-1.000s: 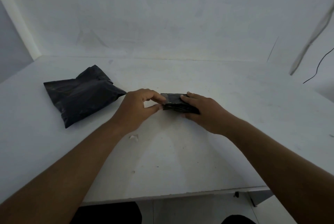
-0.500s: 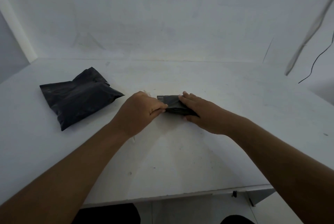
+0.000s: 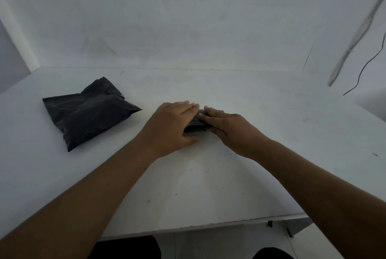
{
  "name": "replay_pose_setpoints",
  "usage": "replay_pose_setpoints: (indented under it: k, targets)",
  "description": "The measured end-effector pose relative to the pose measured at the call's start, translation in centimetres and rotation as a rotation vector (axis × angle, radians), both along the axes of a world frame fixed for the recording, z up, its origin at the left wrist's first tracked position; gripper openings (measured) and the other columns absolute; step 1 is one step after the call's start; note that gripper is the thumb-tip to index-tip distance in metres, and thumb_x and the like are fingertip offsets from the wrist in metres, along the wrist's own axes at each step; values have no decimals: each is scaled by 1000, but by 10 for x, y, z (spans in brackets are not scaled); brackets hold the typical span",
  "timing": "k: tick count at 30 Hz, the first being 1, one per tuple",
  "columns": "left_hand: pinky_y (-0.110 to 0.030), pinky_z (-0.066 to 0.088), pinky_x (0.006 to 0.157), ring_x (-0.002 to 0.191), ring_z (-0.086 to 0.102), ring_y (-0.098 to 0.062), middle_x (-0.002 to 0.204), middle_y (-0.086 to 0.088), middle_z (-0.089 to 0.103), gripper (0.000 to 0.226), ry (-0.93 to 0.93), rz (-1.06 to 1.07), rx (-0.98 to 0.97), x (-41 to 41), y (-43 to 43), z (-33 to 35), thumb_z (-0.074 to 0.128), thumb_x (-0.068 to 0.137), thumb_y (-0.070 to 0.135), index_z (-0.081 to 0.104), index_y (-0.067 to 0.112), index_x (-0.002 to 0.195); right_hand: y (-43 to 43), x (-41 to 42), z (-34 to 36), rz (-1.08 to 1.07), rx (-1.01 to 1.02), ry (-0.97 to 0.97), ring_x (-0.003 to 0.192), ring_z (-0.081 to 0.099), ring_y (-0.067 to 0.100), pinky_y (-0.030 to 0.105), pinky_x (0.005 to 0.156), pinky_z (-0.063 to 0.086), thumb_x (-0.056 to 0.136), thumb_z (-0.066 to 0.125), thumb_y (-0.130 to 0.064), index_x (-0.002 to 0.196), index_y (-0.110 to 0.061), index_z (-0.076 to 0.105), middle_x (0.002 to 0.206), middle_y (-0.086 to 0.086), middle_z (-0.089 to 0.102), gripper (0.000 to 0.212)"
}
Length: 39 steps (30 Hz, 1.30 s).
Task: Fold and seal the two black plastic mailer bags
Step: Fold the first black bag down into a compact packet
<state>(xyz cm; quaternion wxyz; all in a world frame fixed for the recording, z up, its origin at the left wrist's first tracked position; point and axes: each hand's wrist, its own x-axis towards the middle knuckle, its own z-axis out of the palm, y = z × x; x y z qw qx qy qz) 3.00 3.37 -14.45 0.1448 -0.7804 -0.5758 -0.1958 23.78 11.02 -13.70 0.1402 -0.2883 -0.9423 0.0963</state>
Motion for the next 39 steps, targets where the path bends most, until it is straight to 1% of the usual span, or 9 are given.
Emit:
replay_pose_setpoints:
  k: [5, 9, 13, 16, 20, 22, 26, 32, 39]
  targets:
    - [-34, 51, 62, 58, 65, -31, 80, -6, 75, 22, 38, 0, 138, 8, 12, -10, 72, 77, 18, 75, 10, 97, 0, 4, -2, -8, -17, 108, 143, 39, 19, 32, 119, 30, 102, 53, -16, 142, -24, 52, 154, 2, 42, 41]
    - [-32, 46, 51, 44, 53, -29, 57, -6, 65, 4, 99, 16, 225, 8, 14, -11, 74, 83, 11, 75, 14, 83, -5, 5, 4, -18, 33, 73, 139, 44, 17, 30, 117, 33, 97, 62, -21, 141, -21, 55, 150, 1, 49, 45]
    - [-34, 48, 47, 45, 54, -32, 53, -10, 61, 7, 110, 58, 177, 4, 16, -11, 71, 81, 10, 75, 13, 86, -3, 10, 5, -59, 100, 9, 137, 47, 20, 32, 111, 39, 96, 64, -23, 146, -21, 48, 152, -1, 47, 53]
    - [-36, 53, 52, 51, 60, -35, 55, -13, 64, 18, 105, 91, 120, 3, 14, -8, 68, 77, 13, 78, 14, 92, 1, 12, -3, -27, 211, 61, 113, 62, 31, 42, 90, 55, 90, 71, -15, 134, -14, 62, 133, 8, 64, 45]
    - [-48, 51, 100, 108, 69, -34, 108, -4, 76, 46, -10, 42, -84, -15, 14, -11, 53, 85, 46, 74, 21, 118, 4, 13, -6, -45, 283, 105, 87, 57, 26, 31, 62, 46, 86, 75, -14, 126, -14, 68, 95, 7, 57, 40]
    - [-48, 45, 108, 115, 67, -24, 120, 3, 72, 51, -37, -24, -99, -26, 10, -9, 46, 89, 50, 72, 21, 122, 6, 12, -5, -40, 280, 116, 82, 52, 22, 29, 62, 39, 86, 76, -16, 126, -16, 69, 88, 2, 51, 40]
    - [-40, 44, 99, 95, 74, -22, 106, 0, 76, 31, 9, -6, 55, -38, 1, -9, 65, 83, 26, 78, 15, 108, 6, 5, 2, -27, 191, 120, 79, 44, 13, 25, 67, 33, 88, 74, -19, 128, -19, 67, 84, -5, 47, 41]
    - [-44, 54, 97, 100, 73, -27, 108, 0, 76, 41, 1, 13, -10, -46, -5, -14, 49, 91, 34, 77, 13, 112, 4, 1, 6, -71, 87, 106, 75, 51, 13, 26, 66, 36, 91, 69, -24, 101, -19, 61, 86, -7, 54, 14]
    - [-42, 58, 91, 101, 72, -31, 118, -6, 73, 39, 120, -87, 1, -55, -1, -18, 48, 92, 24, 71, 7, 119, 1, 5, 7, -81, 52, 125, 64, 45, -2, 13, 55, 31, 88, 73, -18, 76, -21, 48, 71, -20, 43, 28]
